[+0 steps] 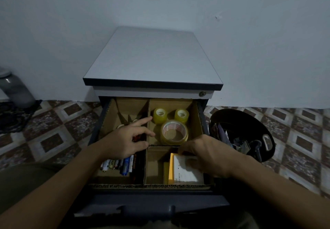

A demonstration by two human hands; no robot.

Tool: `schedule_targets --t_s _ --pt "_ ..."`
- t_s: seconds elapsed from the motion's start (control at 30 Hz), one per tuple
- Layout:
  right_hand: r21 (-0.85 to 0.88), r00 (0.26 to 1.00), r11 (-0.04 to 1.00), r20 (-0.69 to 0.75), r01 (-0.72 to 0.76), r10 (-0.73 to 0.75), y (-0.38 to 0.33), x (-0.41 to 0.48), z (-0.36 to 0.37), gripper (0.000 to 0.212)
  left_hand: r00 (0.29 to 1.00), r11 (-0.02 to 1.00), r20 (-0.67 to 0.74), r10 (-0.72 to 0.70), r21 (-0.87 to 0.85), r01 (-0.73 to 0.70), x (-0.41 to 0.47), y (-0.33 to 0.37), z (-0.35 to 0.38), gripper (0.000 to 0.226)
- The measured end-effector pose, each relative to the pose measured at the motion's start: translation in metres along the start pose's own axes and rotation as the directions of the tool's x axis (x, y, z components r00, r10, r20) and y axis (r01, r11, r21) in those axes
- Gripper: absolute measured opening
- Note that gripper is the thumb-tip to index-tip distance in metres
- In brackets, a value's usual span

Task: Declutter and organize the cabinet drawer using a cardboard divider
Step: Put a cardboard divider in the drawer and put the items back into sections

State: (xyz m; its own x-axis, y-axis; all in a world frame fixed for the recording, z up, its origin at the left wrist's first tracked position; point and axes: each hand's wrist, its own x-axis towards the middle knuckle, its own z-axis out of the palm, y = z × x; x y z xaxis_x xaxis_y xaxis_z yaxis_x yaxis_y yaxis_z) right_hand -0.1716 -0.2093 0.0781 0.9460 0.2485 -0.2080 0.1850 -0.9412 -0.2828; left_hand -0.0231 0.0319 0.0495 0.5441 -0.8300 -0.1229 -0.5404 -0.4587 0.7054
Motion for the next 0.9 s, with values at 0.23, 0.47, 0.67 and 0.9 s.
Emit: schedule_targets --t_s 0.23,0.47,0.67,0.9 --pt "0.004 0.995 0.996 -0.020 0.093 -0.093 -0.003 0.003 -0.016 0.025 1.000 1.000 -0.009 -0.021 0.000 0.021 0.001 0.000 0.002 0.026" --pt "-0.066 0.916 0.978 0.370 0.196 -0.158 -0.029 0.028 -0.001 0.064 1.000 1.000 -0.003 -0.025 -0.010 0.025 0.002 -0.001 0.001 0.027" --pt "-0.245 0.876 0.926 0.458 0.287 -0.151 -0.032 0.042 0.016 0.053 1.000 0.999 -0.015 -0.026 -0.035 0.025 0.001 -0.002 0.002 0.026" --pt "-0.375 0.808 0.852 0.583 0.365 -0.089 -0.034 0.052 0.024 0.047 1.000 0.999 -0.012 -0.026 -0.018 0.026 0.001 -0.001 0.002 0.026"
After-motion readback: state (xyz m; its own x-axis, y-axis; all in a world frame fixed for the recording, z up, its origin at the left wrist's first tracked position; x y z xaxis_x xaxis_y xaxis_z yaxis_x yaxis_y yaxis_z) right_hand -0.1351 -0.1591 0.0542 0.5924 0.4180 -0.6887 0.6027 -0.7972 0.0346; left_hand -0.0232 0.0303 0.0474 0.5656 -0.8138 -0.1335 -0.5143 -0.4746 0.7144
